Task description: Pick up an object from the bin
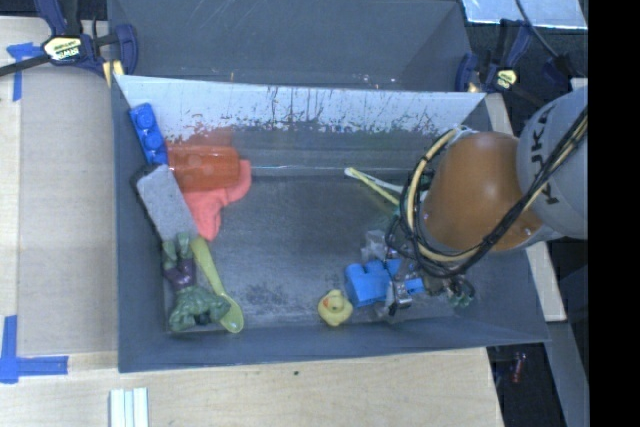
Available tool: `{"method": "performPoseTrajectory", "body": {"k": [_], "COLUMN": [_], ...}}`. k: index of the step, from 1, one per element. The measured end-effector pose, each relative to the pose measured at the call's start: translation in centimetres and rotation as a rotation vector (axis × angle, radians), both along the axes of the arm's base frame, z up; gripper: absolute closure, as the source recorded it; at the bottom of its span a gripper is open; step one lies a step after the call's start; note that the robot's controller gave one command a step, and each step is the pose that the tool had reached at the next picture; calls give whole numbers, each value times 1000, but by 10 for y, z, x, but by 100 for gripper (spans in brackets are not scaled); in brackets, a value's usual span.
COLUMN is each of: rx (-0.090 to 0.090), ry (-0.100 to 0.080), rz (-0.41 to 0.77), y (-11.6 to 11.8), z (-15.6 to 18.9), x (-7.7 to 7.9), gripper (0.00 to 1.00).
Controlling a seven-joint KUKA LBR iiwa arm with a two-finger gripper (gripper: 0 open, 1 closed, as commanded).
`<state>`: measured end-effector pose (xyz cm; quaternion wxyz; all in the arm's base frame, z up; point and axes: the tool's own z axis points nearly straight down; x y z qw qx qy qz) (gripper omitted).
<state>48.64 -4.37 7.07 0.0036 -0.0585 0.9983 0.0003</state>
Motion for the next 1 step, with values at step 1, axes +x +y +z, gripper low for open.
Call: {"method": "performPoseTrajectory", "body": {"k": [1], "rx": [0], "ry": [0], "rz": [0], "y": [0], "z": [0], "x": [0], "gripper": [100]}}
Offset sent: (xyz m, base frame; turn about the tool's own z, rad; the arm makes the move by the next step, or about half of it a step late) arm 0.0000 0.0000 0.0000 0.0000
